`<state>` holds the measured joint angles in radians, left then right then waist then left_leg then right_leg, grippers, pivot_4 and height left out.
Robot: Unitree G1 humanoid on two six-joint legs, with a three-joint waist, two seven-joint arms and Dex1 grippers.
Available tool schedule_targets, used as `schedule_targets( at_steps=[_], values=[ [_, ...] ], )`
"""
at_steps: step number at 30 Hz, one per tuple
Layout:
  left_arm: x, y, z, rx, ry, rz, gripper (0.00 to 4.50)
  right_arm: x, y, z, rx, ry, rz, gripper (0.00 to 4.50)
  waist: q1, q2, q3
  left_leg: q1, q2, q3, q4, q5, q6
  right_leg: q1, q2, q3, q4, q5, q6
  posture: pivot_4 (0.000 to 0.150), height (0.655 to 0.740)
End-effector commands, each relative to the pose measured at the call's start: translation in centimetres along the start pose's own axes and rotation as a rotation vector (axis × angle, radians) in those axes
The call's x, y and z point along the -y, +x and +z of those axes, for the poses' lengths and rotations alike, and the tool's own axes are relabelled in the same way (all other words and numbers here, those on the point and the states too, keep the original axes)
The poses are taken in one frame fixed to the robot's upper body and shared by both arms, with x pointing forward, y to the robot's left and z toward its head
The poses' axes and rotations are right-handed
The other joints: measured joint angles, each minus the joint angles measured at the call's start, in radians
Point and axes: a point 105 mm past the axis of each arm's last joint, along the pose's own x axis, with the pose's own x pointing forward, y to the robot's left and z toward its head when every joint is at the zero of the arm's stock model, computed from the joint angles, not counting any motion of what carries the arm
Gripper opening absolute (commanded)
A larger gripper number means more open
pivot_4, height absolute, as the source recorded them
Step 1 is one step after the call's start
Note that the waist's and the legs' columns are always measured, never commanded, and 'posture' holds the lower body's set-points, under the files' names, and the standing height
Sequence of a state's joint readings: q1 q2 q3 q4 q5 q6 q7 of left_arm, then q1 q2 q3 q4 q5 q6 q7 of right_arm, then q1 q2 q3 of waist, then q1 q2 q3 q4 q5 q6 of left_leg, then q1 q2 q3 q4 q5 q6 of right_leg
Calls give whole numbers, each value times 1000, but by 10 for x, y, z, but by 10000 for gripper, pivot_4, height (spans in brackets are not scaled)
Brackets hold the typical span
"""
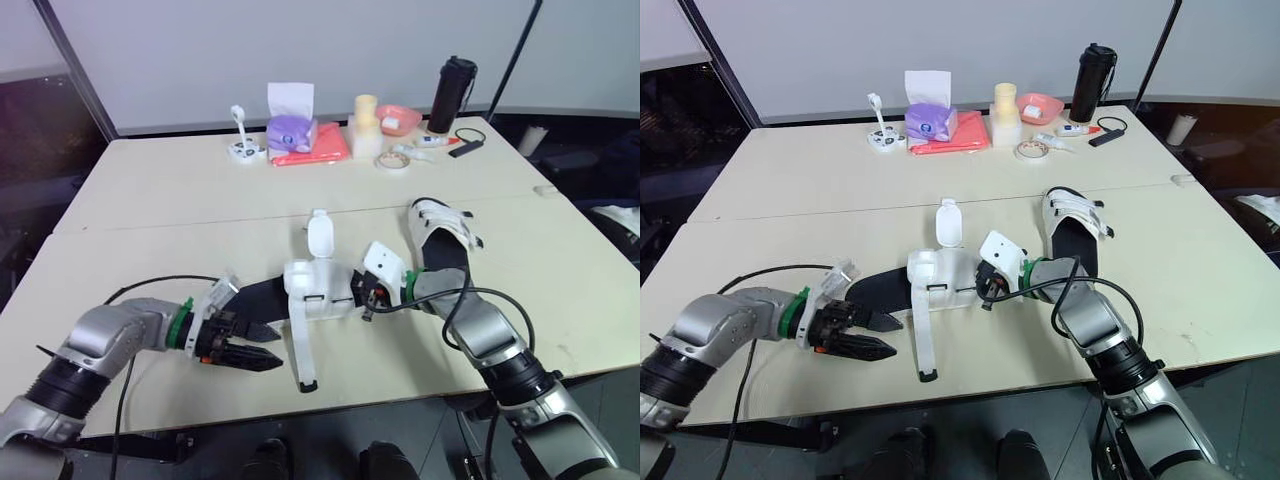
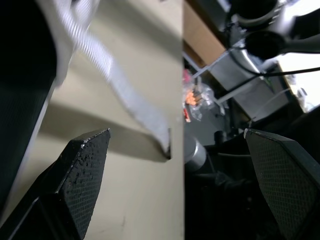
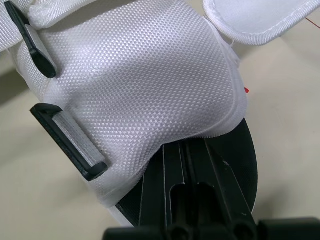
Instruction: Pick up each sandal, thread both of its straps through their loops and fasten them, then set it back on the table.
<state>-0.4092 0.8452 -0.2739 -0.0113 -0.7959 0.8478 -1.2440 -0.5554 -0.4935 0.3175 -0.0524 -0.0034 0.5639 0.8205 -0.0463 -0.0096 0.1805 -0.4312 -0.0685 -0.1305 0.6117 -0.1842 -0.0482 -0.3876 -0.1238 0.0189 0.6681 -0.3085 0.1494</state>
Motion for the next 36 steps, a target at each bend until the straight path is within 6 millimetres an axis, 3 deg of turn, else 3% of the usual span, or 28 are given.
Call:
schedule_targets(
  at_steps=[1, 11, 22, 25, 31, 32, 36],
  values=[
    [-2, 7, 0, 18, -26, 40, 44686, -9, 3, 0, -12, -3, 32, 0, 2, 0, 0, 0, 0, 0, 0, 0, 0, 0, 0, 0, 0, 0, 0, 1500, 7400],
    [-10, 42, 2, 154, -145, 78, 44686, -12, 1, -1, -20, 3, 36, 0, 6, 0, 0, 3, 0, 0, 0, 0, 0, 4, -1, 1, -1, 0, 0, 1500, 7400],
    [-4, 49, -4, 141, -177, 69, 44686, -12, 0, -2, -24, 5, 34, 0, 6, 0, 0, 5, 0, 0, -1, 0, 0, 6, -1, 1, -3, 0, 0, 1500, 7400],
    [-3, 50, -4, 141, -186, 58, 36238, -13, 0, -2, -24, 6, 34, 0, 7, 0, 0, 5, 0, 0, -1, 0, 0, 6, -1, 1, -4, 0, 0, 1500, 7400],
    [5, 49, -7, 122, -214, 7, 4099, -12, 0, -2, -24, 7, 30, 0, 7, 0, 0, 5, 0, 0, -2, 0, -1, 6, -1, 0, -4, 0, 0, 1500, 7400],
    [6, 48, -7, 123, -216, 0, 451, -12, 0, -2, -24, 6, 30, 0, 7, 0, 0, 5, 0, 0, -2, 0, 0, 6, -1, 0, -4, 0, 0, 1500, 7400],
    [8, 45, 8, 169, -193, -11, 451, -12, 0, -2, -23, 7, 29, 0, 7, 0, 0, 5, 0, 0, -2, 0, -1, 6, -1, 0, -4, 0, 0, 1500, 7400]
  ],
)
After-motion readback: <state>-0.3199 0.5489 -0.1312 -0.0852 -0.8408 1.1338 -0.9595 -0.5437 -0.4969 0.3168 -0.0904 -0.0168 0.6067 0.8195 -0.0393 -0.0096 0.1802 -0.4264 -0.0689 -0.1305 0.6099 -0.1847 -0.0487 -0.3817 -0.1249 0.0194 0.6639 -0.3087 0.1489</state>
